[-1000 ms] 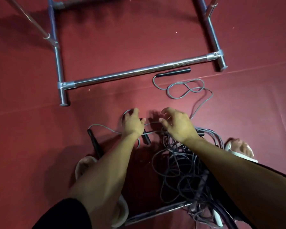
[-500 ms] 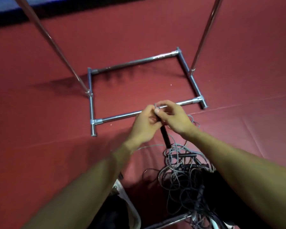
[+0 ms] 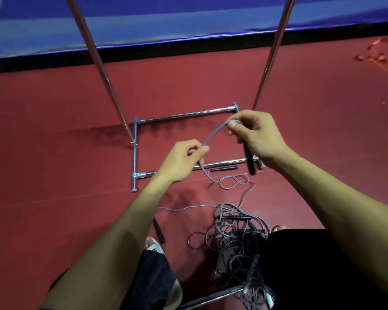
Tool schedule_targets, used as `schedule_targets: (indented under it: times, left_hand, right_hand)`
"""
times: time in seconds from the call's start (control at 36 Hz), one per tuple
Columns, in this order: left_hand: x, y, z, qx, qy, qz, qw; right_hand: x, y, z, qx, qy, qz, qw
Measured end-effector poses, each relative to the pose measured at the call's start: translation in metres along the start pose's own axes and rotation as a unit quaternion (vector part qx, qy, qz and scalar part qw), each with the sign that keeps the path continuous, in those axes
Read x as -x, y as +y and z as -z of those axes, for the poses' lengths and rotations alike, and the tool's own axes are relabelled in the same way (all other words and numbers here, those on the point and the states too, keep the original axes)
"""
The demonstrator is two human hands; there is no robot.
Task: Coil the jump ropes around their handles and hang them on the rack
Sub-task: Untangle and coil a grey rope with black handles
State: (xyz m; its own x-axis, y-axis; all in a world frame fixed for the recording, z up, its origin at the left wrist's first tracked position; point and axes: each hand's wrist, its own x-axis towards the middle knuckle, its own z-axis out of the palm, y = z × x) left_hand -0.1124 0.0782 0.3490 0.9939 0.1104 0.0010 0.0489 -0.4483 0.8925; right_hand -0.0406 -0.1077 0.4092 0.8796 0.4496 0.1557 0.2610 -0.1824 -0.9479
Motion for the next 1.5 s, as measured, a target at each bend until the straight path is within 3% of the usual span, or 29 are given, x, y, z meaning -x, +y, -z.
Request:
schedule_targets:
  times: [0.08, 0.19, 0.25, 0.36, 0.44, 0.53, 0.58, 0.67, 0.75, 0.83, 0.92, 1.0, 1.11, 1.17, 1.22, 1.31, 1.39, 1.47, 1.5]
  left_hand:
    - [-0.005, -0.011, 0.015, 0.007, 0.003, 0.040, 0.999]
    - [-0.012, 0.006, 0.014, 0.265, -0.053, 0.122, 0.955]
    - [-0.020, 0.011, 0.001, 0.310, -0.070, 0.139, 0.938]
    - [-0.035, 0.004, -0.037, 0.130, -0.079, 0.026, 0.988]
    - [-0.042, 0.008, -0.055, 0.142, -0.096, 0.039, 0.984]
    - [-0.050, 0.004, -0.048, 0.093, -0.097, 0.053, 0.989]
    - [-0.050, -0.007, -0.033, 0.067, -0.098, 0.042, 0.992]
    - [-0.048, -0.026, -0.006, -0.017, -0.097, 0.042, 0.994]
    - [-0.043, -0.038, 0.007, -0.027, -0.030, 0.078, 0.996]
    - [-0.045, -0.022, 0.004, 0.203, 0.108, 0.161, 0.960]
    - [-0.049, 0.012, -0.003, 0.406, 0.125, 0.155, 0.892]
    - [-0.050, 0.041, -0.005, 0.514, 0.119, 0.115, 0.842]
    - [-0.051, 0.063, 0.002, 0.566, 0.146, 0.057, 0.809]
    - [-0.051, 0.069, 0.008, 0.555, 0.171, 0.047, 0.813]
    - [-0.053, 0.067, 0.013, 0.497, 0.201, 0.047, 0.843]
    - [-0.051, 0.051, 0.012, 0.383, 0.208, 0.110, 0.893]
    - [-0.032, 0.025, -0.018, 0.355, 0.105, 0.240, 0.898]
    - [-0.009, 0.016, -0.053, 0.280, -0.041, 0.243, 0.928]
    - [-0.003, 0.020, -0.059, 0.295, -0.081, 0.238, 0.922]
  right_hand:
    - [-0.004, 0.018, 0.012, -0.001, 0.061, -0.020, 0.998]
    - [-0.004, 0.042, 0.009, -0.097, 0.093, -0.078, 0.988]
    - [-0.004, 0.050, 0.001, -0.122, 0.072, -0.095, 0.985]
    - [-0.012, 0.043, -0.013, -0.147, 0.014, -0.077, 0.986]
    - [-0.020, 0.036, -0.012, -0.179, 0.000, -0.053, 0.982]
    - [-0.027, 0.042, 0.002, -0.185, 0.065, -0.042, 0.980]
    - [-0.029, 0.049, 0.017, -0.107, 0.114, -0.037, 0.987]
    - [-0.028, 0.058, 0.032, -0.011, 0.110, -0.029, 0.993]
    - [-0.027, 0.066, 0.035, -0.039, 0.143, -0.056, 0.987]
    - [-0.026, 0.069, 0.022, -0.026, 0.103, -0.071, 0.992]
    - [-0.019, 0.067, -0.007, -0.044, 0.033, -0.076, 0.996]
    - [-0.012, 0.065, -0.036, -0.033, -0.028, -0.071, 0.997]
    - [0.000, 0.056, -0.061, -0.095, -0.101, -0.166, 0.976]
    - [0.002, 0.052, -0.066, -0.148, -0.127, -0.178, 0.965]
    - [-0.001, 0.049, -0.066, -0.214, -0.141, -0.159, 0.954]
    - [-0.013, 0.042, -0.061, -0.271, -0.075, -0.181, 0.942]
    - [-0.027, 0.033, -0.050, -0.367, 0.012, -0.207, 0.907]
    - [-0.036, 0.025, -0.037, -0.440, 0.062, -0.239, 0.864]
    - [-0.037, 0.025, -0.033, -0.443, 0.063, -0.246, 0.860]
